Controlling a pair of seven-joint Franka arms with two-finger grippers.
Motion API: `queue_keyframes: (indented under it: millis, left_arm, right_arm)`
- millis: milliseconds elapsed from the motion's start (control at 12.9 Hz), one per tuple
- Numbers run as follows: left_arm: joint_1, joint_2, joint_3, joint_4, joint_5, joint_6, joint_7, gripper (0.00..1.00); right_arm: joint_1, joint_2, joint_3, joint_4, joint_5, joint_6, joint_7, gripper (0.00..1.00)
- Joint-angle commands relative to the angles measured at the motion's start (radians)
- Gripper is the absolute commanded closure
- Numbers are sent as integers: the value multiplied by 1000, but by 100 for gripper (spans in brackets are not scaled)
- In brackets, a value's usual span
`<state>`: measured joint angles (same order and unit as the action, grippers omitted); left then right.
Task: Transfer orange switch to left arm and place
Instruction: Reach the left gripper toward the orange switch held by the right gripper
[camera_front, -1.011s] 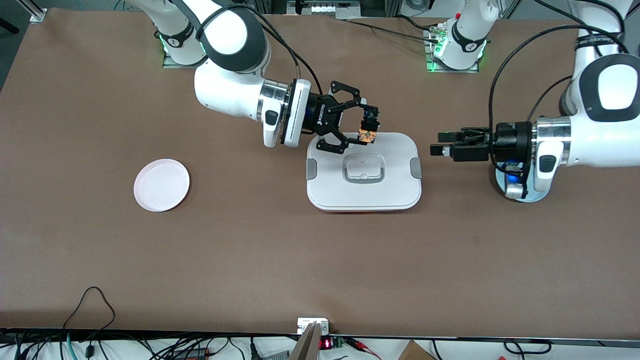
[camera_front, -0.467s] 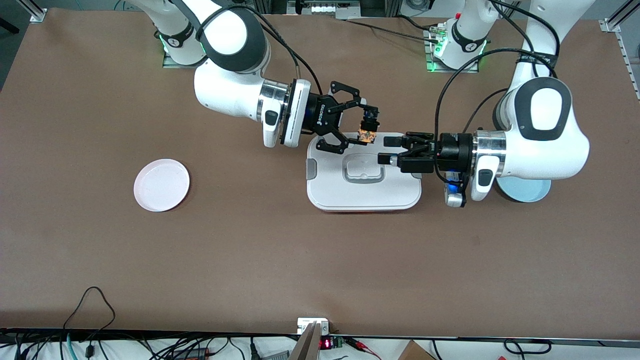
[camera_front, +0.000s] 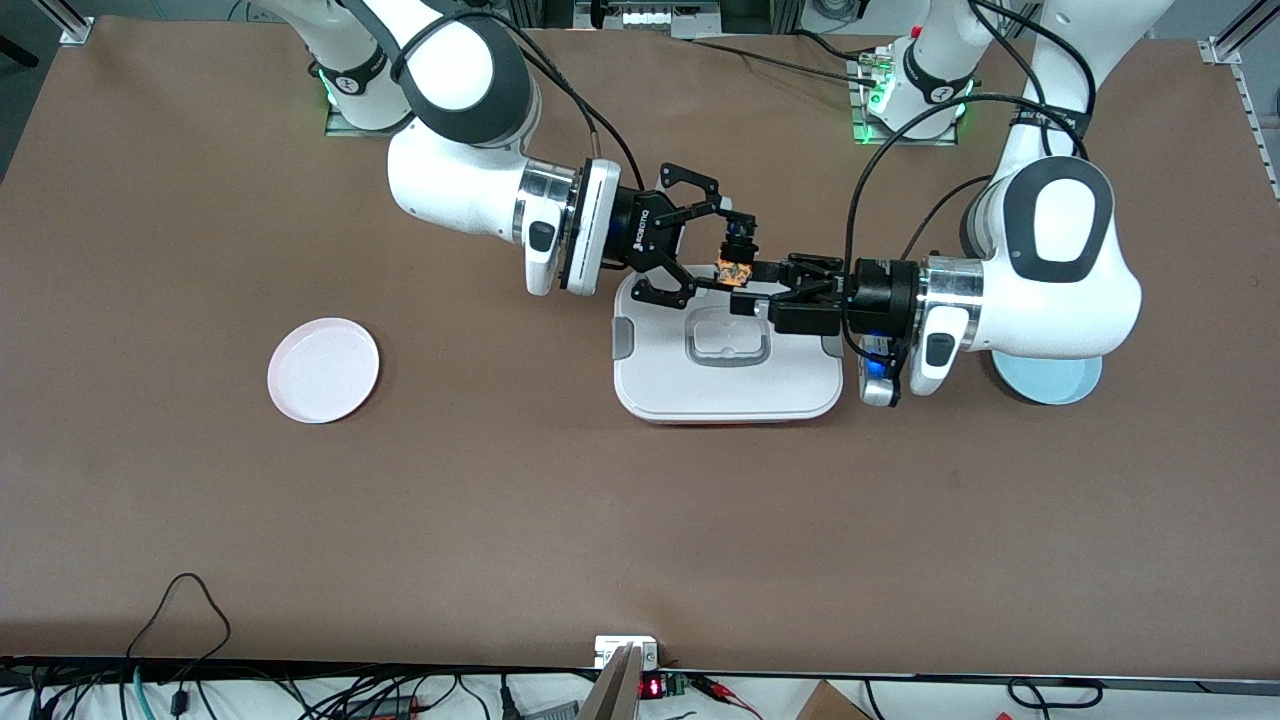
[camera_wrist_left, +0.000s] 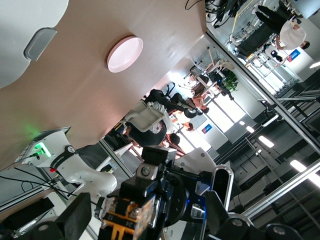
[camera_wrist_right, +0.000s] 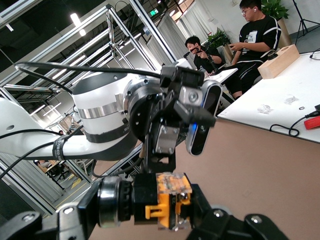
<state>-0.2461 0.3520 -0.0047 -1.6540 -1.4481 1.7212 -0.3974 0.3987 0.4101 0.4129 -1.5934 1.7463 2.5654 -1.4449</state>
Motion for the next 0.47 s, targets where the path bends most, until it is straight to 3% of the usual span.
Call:
queue_keyframes:
  millis: [0,233,389]
  left_arm:
    - [-2,-2,-15,-21,-34,-11,55,0]
    - [2,1,-15,-33,-78,-46,77,1]
    - [8,1,-15,-38,-84,-60,77,21]
  right_arm:
    - [2,15,3,29,19,4,3,100]
    - [2,15,3,29,19,4,3,100]
    - [2,13,3,29,19,2,4,100]
